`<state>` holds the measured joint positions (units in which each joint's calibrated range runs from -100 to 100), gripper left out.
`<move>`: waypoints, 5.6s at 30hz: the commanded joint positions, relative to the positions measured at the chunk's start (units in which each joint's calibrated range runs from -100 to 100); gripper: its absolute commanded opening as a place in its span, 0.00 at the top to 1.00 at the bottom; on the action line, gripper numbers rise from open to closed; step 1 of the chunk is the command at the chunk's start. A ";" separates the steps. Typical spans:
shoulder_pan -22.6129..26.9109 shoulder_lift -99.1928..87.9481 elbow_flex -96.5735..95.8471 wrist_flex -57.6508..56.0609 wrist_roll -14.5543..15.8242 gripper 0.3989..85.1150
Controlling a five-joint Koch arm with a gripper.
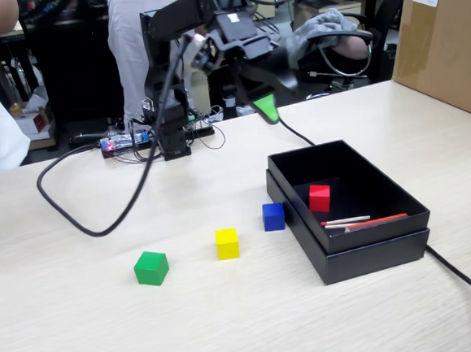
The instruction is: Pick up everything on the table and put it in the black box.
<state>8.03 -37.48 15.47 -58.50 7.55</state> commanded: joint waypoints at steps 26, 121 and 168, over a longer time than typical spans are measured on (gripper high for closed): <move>-13.09 -26.61 -36.87 18.80 -4.64 0.41; 9.18 42.70 23.51 5.75 -1.22 0.91; -6.69 -9.74 -14.20 -1.76 -2.54 0.40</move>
<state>1.98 -40.71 1.69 -61.83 5.35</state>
